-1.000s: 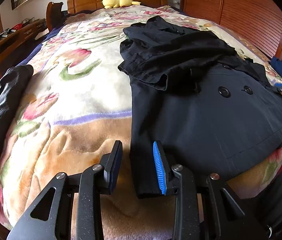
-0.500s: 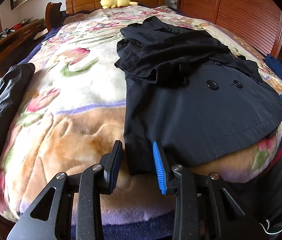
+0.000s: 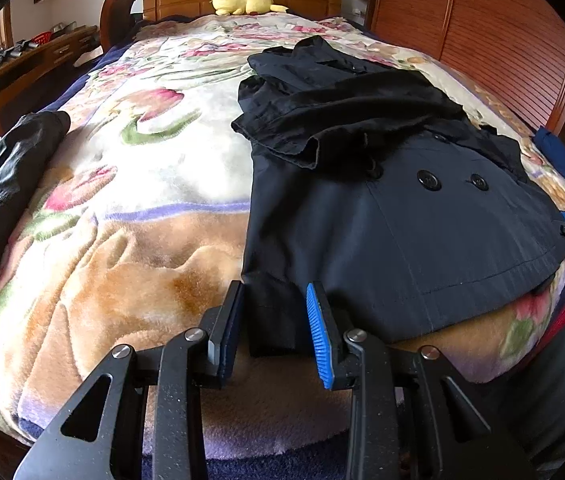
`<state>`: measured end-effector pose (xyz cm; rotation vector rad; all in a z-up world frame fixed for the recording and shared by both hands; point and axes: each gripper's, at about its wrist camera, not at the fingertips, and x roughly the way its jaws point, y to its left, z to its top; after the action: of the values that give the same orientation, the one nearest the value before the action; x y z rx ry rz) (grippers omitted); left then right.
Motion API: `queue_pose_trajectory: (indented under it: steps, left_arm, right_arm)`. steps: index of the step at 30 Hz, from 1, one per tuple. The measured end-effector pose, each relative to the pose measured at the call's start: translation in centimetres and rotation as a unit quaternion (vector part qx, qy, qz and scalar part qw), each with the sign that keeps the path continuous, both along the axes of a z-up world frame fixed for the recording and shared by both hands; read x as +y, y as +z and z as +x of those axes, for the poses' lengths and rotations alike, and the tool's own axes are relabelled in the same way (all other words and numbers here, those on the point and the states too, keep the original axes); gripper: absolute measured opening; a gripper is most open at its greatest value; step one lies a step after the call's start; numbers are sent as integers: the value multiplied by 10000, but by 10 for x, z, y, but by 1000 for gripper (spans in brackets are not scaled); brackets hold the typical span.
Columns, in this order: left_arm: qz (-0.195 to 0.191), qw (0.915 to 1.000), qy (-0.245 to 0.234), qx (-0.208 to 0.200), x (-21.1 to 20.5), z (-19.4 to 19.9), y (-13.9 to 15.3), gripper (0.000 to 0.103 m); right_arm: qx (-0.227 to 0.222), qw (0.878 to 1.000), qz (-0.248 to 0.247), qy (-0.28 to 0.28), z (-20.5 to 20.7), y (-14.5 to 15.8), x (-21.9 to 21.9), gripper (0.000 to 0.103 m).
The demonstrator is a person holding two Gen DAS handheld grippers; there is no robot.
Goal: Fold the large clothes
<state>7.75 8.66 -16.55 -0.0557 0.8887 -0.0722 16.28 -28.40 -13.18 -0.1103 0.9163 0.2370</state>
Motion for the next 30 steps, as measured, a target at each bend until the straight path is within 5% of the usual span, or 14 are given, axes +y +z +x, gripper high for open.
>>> queue_pose_trajectory:
  steps: [8,30]
  left_arm:
    - [-260,9996,-114,-68,8,-2,8,8]
    - [-22,9808,-35,-1949,18,-71,169,4]
  right_arm:
    - [17,9991,14,421,-4,8,11,16]
    - [-1756,9826,367,474,-104,153,-18,9]
